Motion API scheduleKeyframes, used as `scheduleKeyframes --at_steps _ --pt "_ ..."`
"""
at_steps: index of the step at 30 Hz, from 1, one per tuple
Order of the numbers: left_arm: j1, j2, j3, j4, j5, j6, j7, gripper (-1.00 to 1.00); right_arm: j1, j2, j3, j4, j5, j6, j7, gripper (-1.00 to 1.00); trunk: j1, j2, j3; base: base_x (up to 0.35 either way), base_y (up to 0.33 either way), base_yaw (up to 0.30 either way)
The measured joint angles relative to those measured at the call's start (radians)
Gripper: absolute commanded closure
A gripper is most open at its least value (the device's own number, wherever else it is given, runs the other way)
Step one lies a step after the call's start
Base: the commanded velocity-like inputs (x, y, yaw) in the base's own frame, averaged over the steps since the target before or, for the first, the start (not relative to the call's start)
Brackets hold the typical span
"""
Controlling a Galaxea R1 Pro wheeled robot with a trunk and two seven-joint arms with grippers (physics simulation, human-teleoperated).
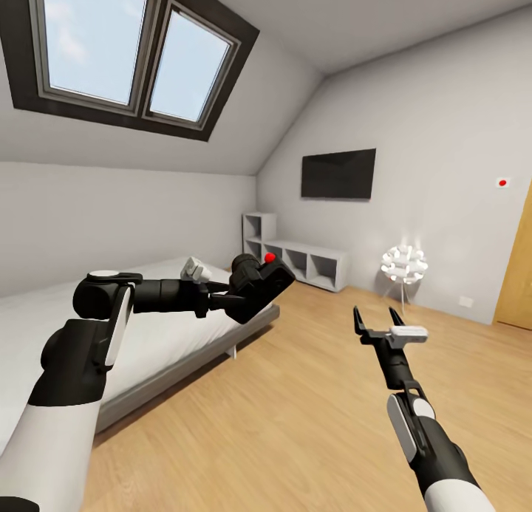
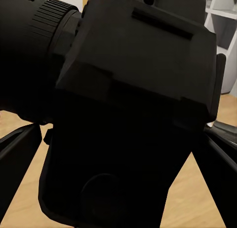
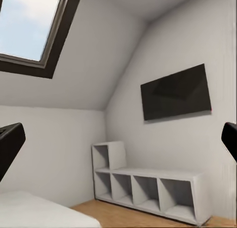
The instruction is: Attach the digital camera to the camera tripod in the bedroom.
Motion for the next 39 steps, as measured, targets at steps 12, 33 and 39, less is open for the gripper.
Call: scheduleKeyframes --at_steps 12,33,39 --pt "0.000 0.001 0.000 0.000 0.000 0.000 0.000 1.00 0.000 -0.003 0.045 0.268 0.006 0.039 -0.241 -1.00 -0.046 0.084 0.038 0.000 0.000 0.000" --pt "0.000 0.001 0.000 0.000 0.000 0.000 0.000 1.00 0.001 -0.138 0.057 0.937 -0.001 0.045 -0.345 -1.00 -0.127 0.231 0.103 0.000 0.000 0.000" --pt "0.000 0.001 0.000 0.000 0.000 0.000 0.001 1.00 0.013 -0.148 0.066 0.997 0.001 0.057 -0.347 -1.00 -0.150 0.273 0.122 0.000 0.000 0.000"
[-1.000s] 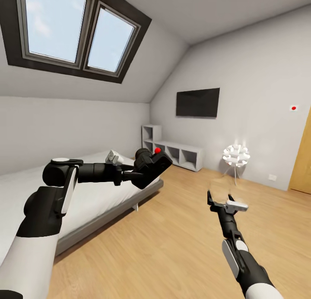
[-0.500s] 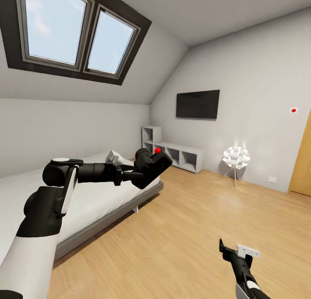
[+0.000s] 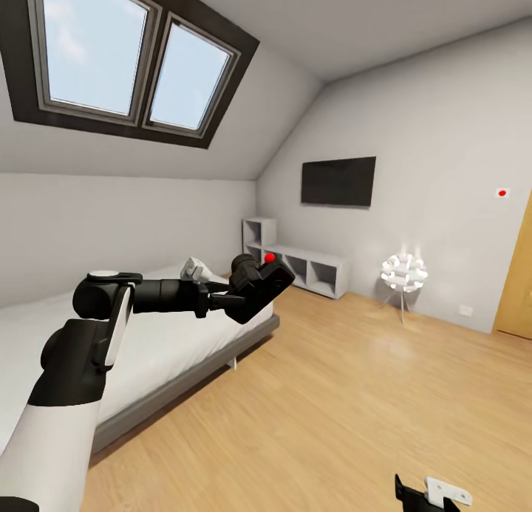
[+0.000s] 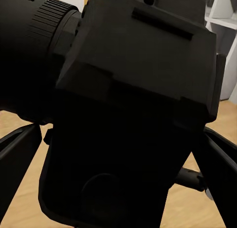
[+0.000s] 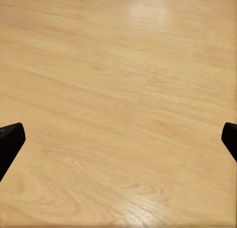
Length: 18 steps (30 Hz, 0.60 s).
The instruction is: Attach the digital camera to the camera tripod in the bedroom.
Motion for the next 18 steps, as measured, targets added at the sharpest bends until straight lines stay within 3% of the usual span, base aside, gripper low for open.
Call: scheduleKeyframes --at_steps 18 --pt "0.000 -0.001 0.000 0.001 0.000 0.000 0.001 1.00 0.002 0.006 0.001 0.007 0.002 0.011 0.000 -1.00 -0.069 0.126 0.056 0.000 0.000 0.000"
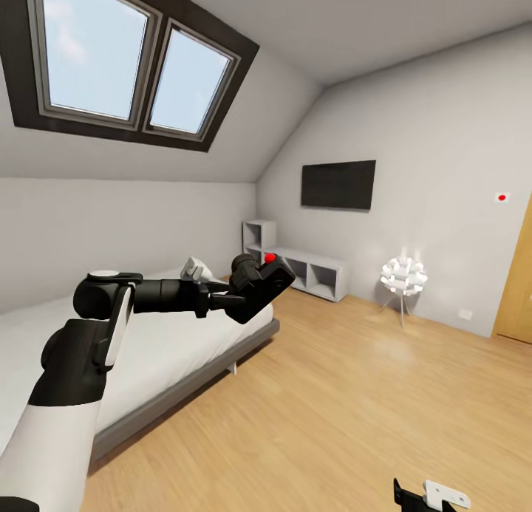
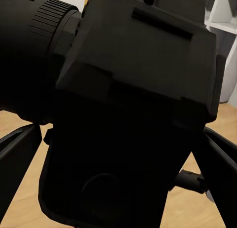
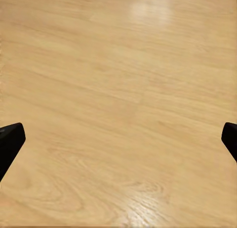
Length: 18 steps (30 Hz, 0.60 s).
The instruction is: Attach the digital camera to the camera tripod in the bedroom.
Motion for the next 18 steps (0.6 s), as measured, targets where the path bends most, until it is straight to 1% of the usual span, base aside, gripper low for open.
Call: scheduleKeyframes --at_steps 1,2,3,6,7,10,11,13,14,16,18 --pt "0.000 0.000 0.000 0.001 0.000 0.000 0.001 1.00 0.000 0.001 0.000 0.000 0.000 0.005 0.000 -1.00 -0.004 0.007 0.003 0.000 0.000 0.000" --pt "0.000 0.000 0.001 0.004 -0.007 -0.004 0.041 1.00 0.000 0.020 0.004 0.000 0.008 0.086 0.000 -1.00 -0.008 0.014 0.006 0.000 0.000 0.000" --pt "-0.001 0.000 0.001 0.004 -0.001 0.000 0.053 1.00 0.000 0.024 0.004 0.000 0.009 0.103 0.000 -1.00 -0.012 0.021 0.009 0.000 0.000 0.000" --pt "-0.006 -0.001 0.002 0.005 -0.001 0.000 0.094 1.00 0.000 0.031 0.008 0.000 0.023 0.140 0.000 -1.00 -0.023 0.042 0.019 0.000 0.000 0.000" --pt "-0.011 -0.001 0.003 0.005 -0.002 -0.001 0.121 1.00 0.000 0.034 0.009 -0.001 0.037 0.155 0.000 -1.00 -0.027 0.049 0.022 0.000 0.000 0.000" --pt "-0.016 -0.008 0.003 0.003 0.001 0.002 0.154 1.00 0.000 0.037 0.009 0.000 0.056 0.168 -0.001 -1.00 -0.038 0.070 0.031 0.000 0.000 0.000" --pt "-0.018 -0.015 0.003 0.001 0.002 0.003 0.169 1.00 0.000 0.038 0.009 -0.001 0.063 0.173 -0.001 -1.00 -0.042 0.077 0.034 0.000 0.000 0.000" --pt "-0.019 -0.026 0.003 0.000 0.002 0.003 0.180 1.00 0.000 0.039 0.010 0.000 0.068 0.176 -0.001 -1.00 -0.050 0.091 0.041 0.000 0.000 0.000" --pt "-0.021 -0.046 0.003 -0.003 0.006 0.003 0.191 1.00 0.000 0.040 0.010 -0.001 0.072 0.179 -0.001 -1.00 -0.054 0.098 0.044 0.000 0.000 0.000" --pt "-0.021 -0.055 0.002 -0.013 0.003 0.003 0.195 1.00 0.000 0.041 0.011 0.000 0.074 0.181 -0.001 -1.00 -0.061 0.112 0.050 0.000 0.000 0.000" --pt "-0.021 -0.055 0.002 -0.022 0.002 0.003 0.196 1.00 0.000 0.041 0.011 -0.001 0.074 0.181 -0.001 -1.00 -0.069 0.126 0.056 0.000 0.000 0.000"
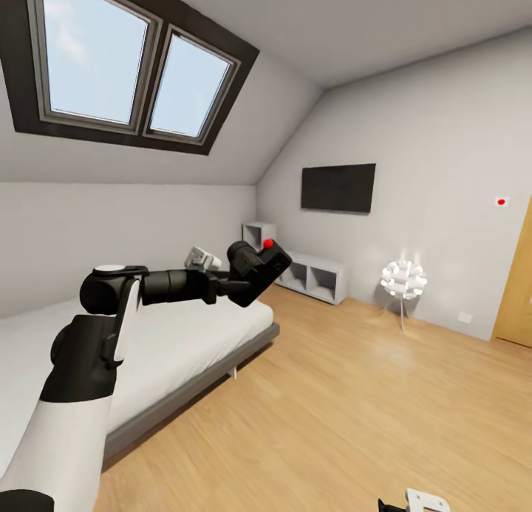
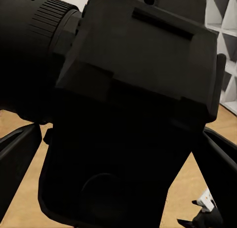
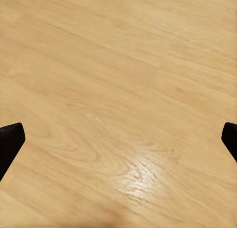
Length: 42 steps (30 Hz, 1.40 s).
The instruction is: Attach the digital camera to the camera tripod in the bedroom.
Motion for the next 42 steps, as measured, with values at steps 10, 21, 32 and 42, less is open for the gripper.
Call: scheduleKeyframes --at_steps 10,21,32,42 --pt "0.000 0.092 -0.004 -0.026 -0.004 -0.002 -0.005 1.00 0.000 0.000 0.000 0.000 0.001 0.001 0.001 -1.00 -0.038 0.070 0.031 0.000 0.000 0.000" --pt "0.000 0.136 0.009 -0.025 0.012 -0.003 -0.197 1.00 0.000 0.000 0.000 0.000 0.001 0.001 0.001 -1.00 -0.081 0.147 0.066 0.000 0.000 0.000" --pt "-0.001 0.139 0.075 -0.024 0.010 -0.004 -0.449 1.00 0.000 0.000 0.000 0.000 0.001 0.001 0.002 -1.00 -0.123 0.224 0.100 0.000 0.000 0.000" --pt "-0.008 0.093 0.098 -0.018 0.014 -0.004 -0.492 1.00 0.000 0.000 0.000 0.000 0.001 0.002 0.005 -1.00 -0.161 0.294 0.132 0.000 0.000 0.000"
